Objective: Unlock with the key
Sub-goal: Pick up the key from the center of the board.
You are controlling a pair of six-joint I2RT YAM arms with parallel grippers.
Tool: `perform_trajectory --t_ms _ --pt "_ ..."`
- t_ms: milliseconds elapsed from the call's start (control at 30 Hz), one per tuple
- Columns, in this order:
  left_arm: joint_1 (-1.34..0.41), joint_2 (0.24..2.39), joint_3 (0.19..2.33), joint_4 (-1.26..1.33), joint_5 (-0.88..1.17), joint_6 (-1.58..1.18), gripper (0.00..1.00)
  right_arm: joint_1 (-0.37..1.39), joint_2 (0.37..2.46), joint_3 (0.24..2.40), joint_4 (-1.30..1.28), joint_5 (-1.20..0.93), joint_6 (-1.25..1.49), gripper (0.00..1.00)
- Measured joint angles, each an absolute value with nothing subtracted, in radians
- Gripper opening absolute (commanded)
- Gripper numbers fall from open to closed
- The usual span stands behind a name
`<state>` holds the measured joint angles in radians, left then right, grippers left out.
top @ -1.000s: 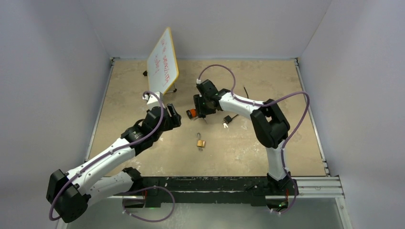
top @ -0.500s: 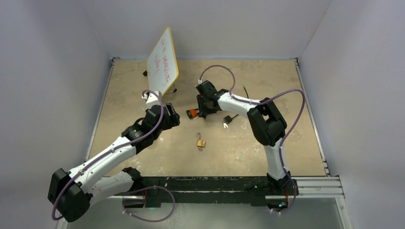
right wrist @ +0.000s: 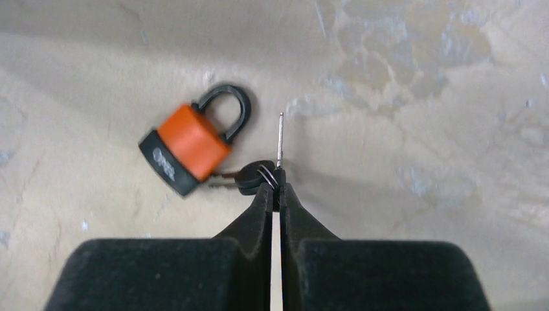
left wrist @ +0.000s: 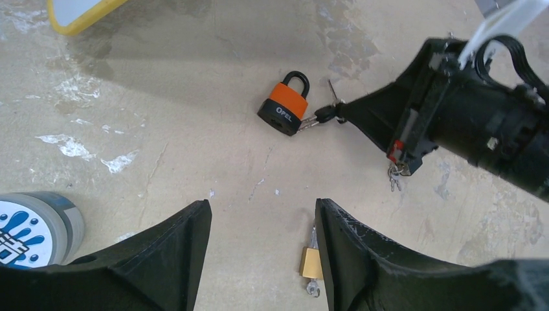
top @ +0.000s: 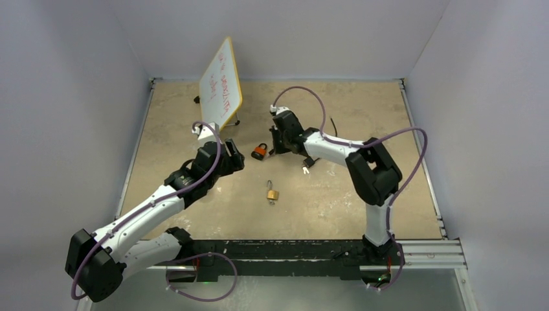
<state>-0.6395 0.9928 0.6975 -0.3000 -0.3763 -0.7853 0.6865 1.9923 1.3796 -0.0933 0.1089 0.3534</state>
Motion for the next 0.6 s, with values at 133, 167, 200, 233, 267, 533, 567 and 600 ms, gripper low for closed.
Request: perform_trajectory --t_ms 133,167,200,233,267,533,567,600 --pt "-0.638 0.993 0.698 -0.290 -0.345 -0.802 0.62 0.687 1.874 1.191 0.008 0.081 0.347 0.00" --pt "-0.637 0.993 0.698 -0.285 -0.335 -0.807 0.62 0.687 1.841 1.143 0.034 0.070 0.347 0.00" --pt "-0.637 0.993 0.698 -0.280 -0.327 -0.812 0.62 0.687 1.821 1.119 0.048 0.061 0.347 0.00" --pt "-0.636 0.993 0.698 -0.274 -0.319 -0.820 0.62 0.687 1.798 1.091 0.072 0.052 0.347 0.00" --pt "-0.636 0.992 0.698 -0.266 -0.308 -0.826 0.62 0.687 1.776 1.069 0.094 0.041 0.347 0.00" --pt "-0.636 0.992 0.701 -0.218 -0.210 -0.908 0.63 0.687 1.547 0.872 0.311 -0.076 0.405 0.00" --pt "-0.636 0.992 0.702 -0.215 -0.203 -0.913 0.63 0.687 1.511 0.845 0.346 -0.101 0.416 0.00" --pt "-0.636 0.993 0.707 -0.209 -0.186 -0.939 0.63 0.687 1.484 0.826 0.372 -0.119 0.425 0.00"
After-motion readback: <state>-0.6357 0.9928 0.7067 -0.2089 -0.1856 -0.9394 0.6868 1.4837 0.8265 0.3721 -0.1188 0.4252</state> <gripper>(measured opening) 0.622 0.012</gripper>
